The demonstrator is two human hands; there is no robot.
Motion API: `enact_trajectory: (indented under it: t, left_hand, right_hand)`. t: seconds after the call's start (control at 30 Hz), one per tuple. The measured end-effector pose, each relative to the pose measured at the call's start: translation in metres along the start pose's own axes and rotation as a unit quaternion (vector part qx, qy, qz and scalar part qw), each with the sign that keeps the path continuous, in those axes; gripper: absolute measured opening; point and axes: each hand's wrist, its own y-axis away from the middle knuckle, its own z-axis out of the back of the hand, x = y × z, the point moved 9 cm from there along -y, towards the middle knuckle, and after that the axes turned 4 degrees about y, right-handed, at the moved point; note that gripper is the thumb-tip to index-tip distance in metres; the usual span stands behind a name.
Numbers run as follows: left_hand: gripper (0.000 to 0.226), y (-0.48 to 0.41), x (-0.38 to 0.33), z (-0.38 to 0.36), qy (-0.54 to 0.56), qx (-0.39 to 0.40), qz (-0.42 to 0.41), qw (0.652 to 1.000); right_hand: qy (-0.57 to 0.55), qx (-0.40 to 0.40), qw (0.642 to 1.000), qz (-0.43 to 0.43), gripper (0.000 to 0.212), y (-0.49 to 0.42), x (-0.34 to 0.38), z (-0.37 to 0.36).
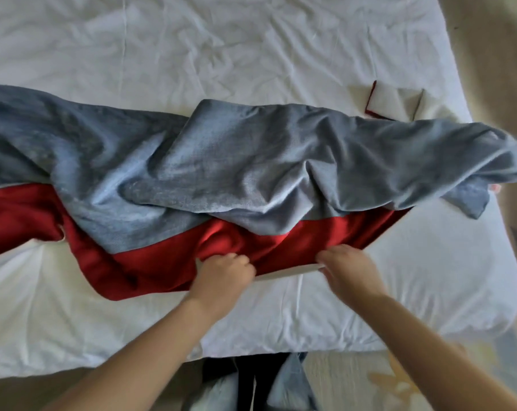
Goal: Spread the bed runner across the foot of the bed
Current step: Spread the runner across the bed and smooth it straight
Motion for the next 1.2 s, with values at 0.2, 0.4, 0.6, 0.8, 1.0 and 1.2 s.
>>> enact_trajectory:
  t: [0.2, 0.4, 0.6, 0.8, 1.0, 1.2]
  left_hand:
    - [0.033, 0.059, 0.093, 0.008, -0.046, 0.037, 0.113, 0.992]
    - [0.019, 0.049, 0.041, 0.009, 0.019, -0.006, 0.064, 0.998]
    - [0.018, -0.019, -0.037, -0.004, 0.067, -0.036, 0.042, 0.996]
    - [0.035, -0.037, -0.062, -0.017, 0.067, 0.025, 0.053, 0.996]
    - [0.033, -0.001, -0.075, -0.038, 0.049, 0.104, 0.049, 0.992]
    - [0.015, -0.030, -0.092, -0.004, 0.075, 0.014, 0.052, 0.996]
  right_hand:
    - [-0.025, 0.030, 0.994, 0.105, 0.034, -0.019, 0.118, -0.020]
    - [-0.067, 0.000, 0.995, 0.080, 0.022, -0.011, 0.086, -0.005]
    - [0.016, -0.038, 0.998, 0.044, 0.021, 0.014, 0.002, 0.003]
    - [-0.010, -0.082, 0.996, 0.042, 0.013, 0.027, -0.003, -0.010]
    - [-0.073, -0.037, 0.991, 0.102, 0.018, 0.066, 0.028, -0.027]
    - [-0.118, -0.112, 0.980, 0.117, 0.032, 0.077, -0.023, 0.025]
